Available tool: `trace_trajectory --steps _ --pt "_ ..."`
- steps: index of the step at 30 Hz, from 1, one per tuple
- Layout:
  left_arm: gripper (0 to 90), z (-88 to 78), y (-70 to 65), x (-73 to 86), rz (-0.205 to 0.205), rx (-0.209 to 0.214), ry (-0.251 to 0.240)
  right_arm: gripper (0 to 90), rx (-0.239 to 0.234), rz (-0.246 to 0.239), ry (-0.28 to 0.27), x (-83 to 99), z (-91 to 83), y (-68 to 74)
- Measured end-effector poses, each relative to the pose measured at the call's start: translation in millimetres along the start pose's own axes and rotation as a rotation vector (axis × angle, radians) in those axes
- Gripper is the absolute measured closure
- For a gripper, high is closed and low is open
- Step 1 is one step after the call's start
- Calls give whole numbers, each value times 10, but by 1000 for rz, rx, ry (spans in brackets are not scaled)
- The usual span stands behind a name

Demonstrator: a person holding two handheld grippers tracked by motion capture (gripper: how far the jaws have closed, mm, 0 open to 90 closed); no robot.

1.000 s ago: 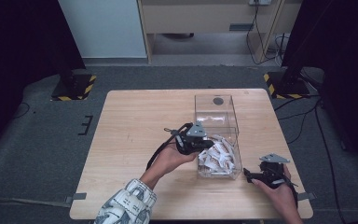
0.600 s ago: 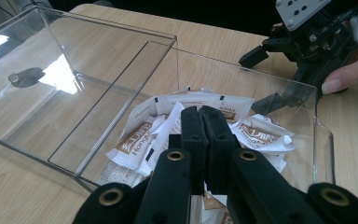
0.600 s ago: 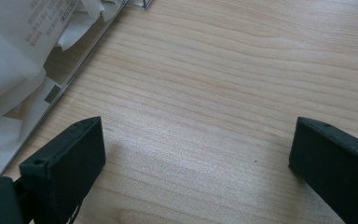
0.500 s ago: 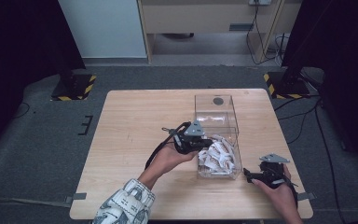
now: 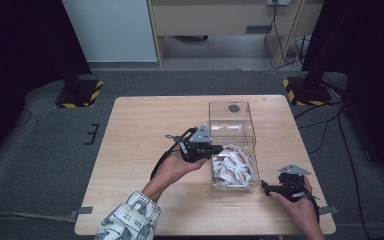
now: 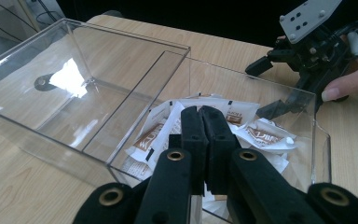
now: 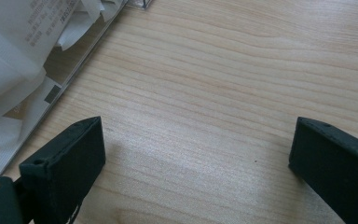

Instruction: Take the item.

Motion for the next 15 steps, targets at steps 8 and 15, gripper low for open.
trace_trajectory --steps 8,15 --pt "884 -110 28 -6 2 -12 -16 38 -1 0 0 0 -1 0" --pt "884 -205 81 14 -10 -26 -31 38 -1 0 0 0 -1 0"
Point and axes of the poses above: each handheld gripper's, and its own axes: z roughly forward along the jaws, x roughly out of its underside, y roughly to its left, the point moved 7 cm from there along z, roughly forward along the jaws, and after that the axes turned 7 degrees about x, right-handed, at the moved point
